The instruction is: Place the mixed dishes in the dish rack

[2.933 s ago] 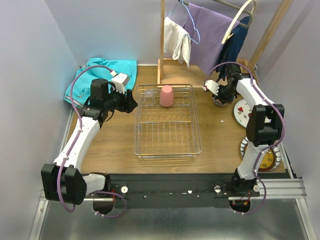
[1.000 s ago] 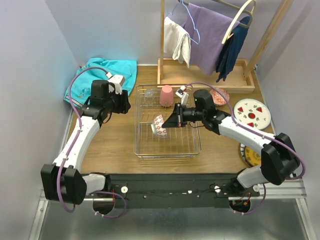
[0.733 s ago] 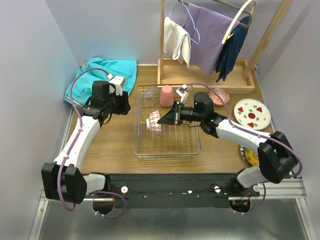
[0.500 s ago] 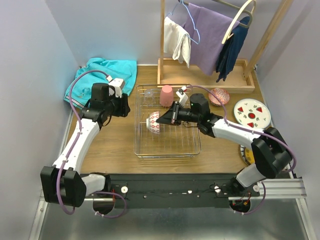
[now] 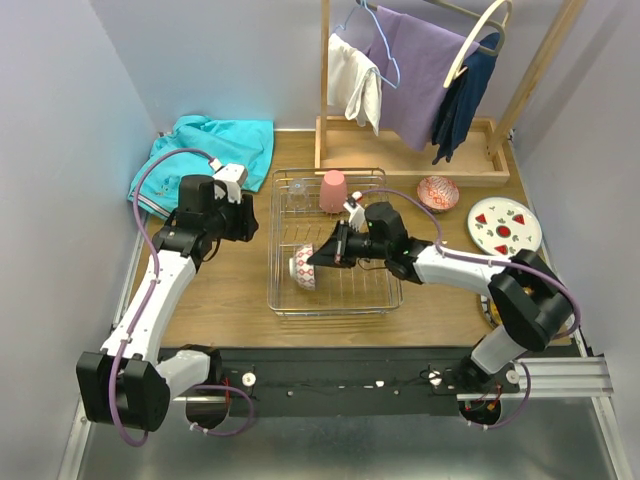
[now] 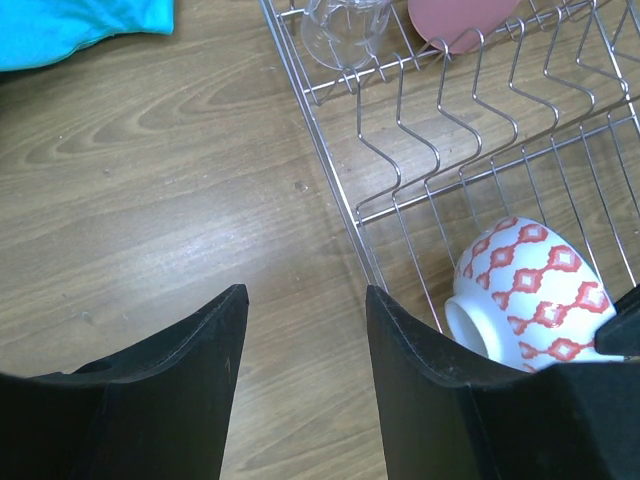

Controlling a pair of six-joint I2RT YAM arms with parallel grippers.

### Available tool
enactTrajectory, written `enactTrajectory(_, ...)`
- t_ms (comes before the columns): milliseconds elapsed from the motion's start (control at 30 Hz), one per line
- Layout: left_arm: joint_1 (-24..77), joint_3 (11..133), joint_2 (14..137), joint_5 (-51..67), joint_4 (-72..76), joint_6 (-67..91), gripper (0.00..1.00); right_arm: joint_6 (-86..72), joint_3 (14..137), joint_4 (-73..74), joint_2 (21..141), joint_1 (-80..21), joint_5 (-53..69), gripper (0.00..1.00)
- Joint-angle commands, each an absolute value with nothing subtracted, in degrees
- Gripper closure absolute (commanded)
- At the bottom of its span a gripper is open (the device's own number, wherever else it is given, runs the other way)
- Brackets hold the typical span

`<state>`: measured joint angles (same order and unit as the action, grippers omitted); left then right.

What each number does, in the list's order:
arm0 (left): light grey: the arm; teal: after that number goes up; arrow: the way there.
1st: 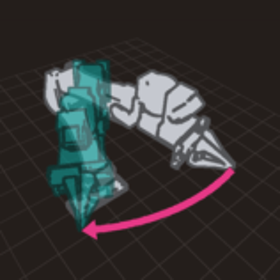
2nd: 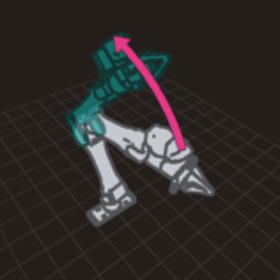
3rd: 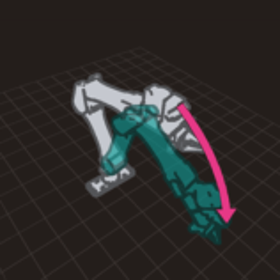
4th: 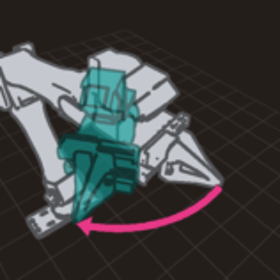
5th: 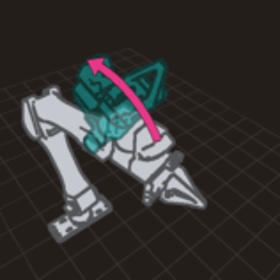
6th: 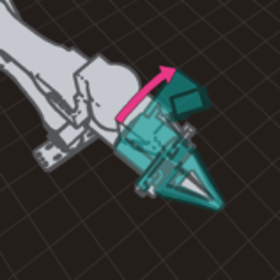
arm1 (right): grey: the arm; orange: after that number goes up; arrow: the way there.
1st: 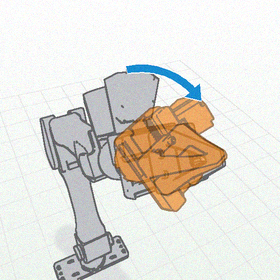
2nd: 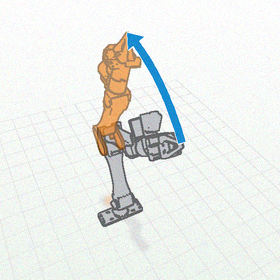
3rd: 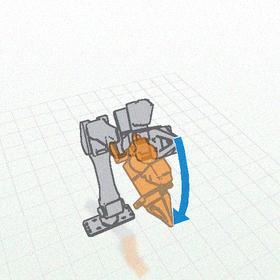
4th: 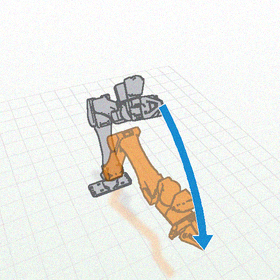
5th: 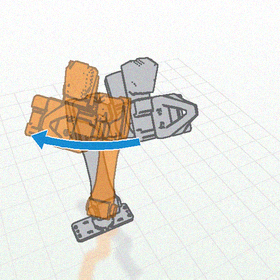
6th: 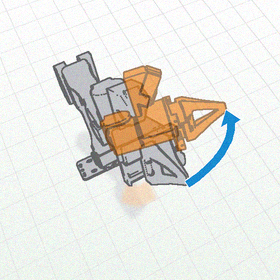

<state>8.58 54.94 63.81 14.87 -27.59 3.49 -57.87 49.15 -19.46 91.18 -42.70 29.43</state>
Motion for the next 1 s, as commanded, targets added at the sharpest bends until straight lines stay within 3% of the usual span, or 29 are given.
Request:
enactTrajectory(0, 8.26, 53.44, 61.7, 15.47, -27.86, 3.87, 0.4, -58.45, 43.52, -18.37, 87.99, -42.98, 28.48, 1.0)
enactTrajectory(133, 8.26, 53.52, 61.44, 15.21, -27.77, 4.39, 0.4, -58.45, 40.17, -16.0, 86.22, -42.98, 27.25, 0.99)
enactTrajectory(200, 8.26, 53.87, 61.52, 15.64, -27.34, 4.92, 0.4, -55.82, 40.34, -11.62, 85.43, -42.89, 27.33, 0.84)
enactTrajectory(233, 8.17, 53.96, 61.52, 15.73, -27.33, 5.18, 0.4, -54.51, 40.69, -9.77, 84.21, -42.89, 27.42, 0.7)
enactTrajectory(333, 8.17, 54.23, 61.52, 16.17, -26.98, 5.1, 0.4, -47.48, 42.62, -1.43, 82.71, -42.8, 27.25, 0.56)
enactTrajectory(433, 8.26, 54.05, 61.35, 16.43, -26.46, 5.45, 0.4, -40.97, 45.25, 8.06, 81.48, -42.71, 25.5, 0.49)
enactTrajectory(800, 8.26, 51.86, 58.89, 19.07, -24.52, 7.64, 0.39, -24.19, 58.88, 30.39, 82.96, -41.05, 16.7, 0.46)
enactTrajectory(967, 8.26, 49.57, 56.61, 19.86, -22.42, 9.49, 0.39, -19.52, 63.45, 32.17, 86.48, -40.61, 15.82, 0.46)
